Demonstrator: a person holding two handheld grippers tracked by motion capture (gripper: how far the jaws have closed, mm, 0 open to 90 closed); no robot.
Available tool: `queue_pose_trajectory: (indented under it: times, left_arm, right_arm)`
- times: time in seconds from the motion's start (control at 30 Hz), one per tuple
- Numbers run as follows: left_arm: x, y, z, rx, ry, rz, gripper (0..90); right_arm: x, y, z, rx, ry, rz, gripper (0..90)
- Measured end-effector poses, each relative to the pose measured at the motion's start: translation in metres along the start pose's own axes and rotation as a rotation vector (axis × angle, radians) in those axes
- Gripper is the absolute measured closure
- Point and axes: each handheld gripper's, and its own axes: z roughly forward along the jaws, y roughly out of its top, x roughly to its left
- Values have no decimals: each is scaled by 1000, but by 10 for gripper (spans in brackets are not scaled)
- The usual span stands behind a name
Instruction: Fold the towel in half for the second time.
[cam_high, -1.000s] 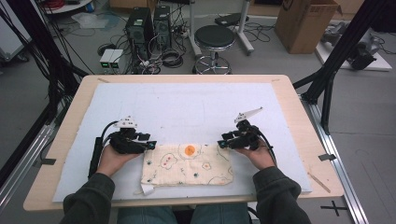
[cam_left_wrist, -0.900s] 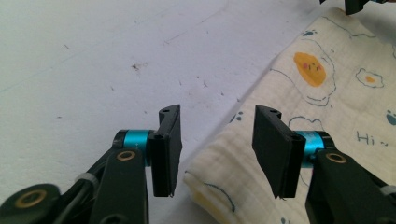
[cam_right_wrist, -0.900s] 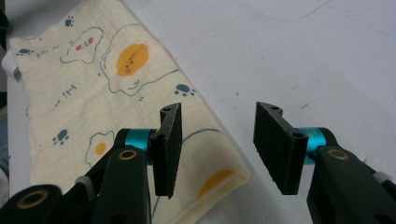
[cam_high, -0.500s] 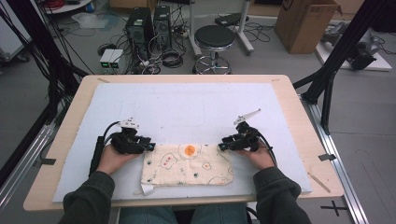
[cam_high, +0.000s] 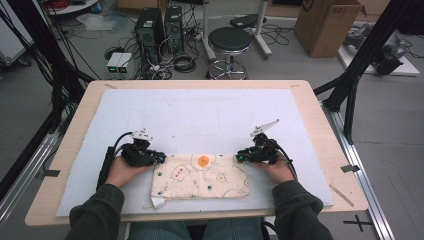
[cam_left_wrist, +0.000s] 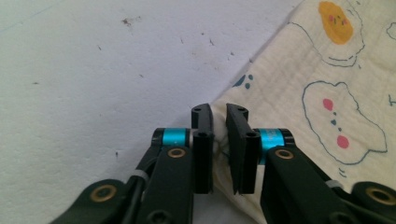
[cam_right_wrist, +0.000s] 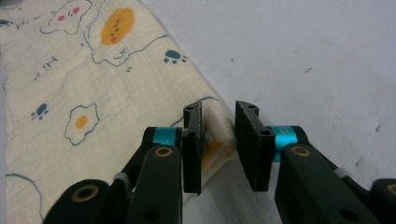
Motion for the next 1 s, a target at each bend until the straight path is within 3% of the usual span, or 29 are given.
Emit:
queue_pose_trajectory:
  times: [0.07,0.17,0.67,1.0]
  left_arm:
    - [-1,0,0,0,4,0,843]
    - [-1,-1,-2,-5,16,-2,852]
    - [5,-1,-7,-80,58,-32,858]
    - [14,12,-9,-123,88,-65,858]
  right_arm:
    - [0,0,0,8,-3,-5,806]
    - [1,0,-1,18,2,-2,829]
    - [-3,7,-4,15,-17,10,841]
    - [-13,19,-6,-24,-42,36,842]
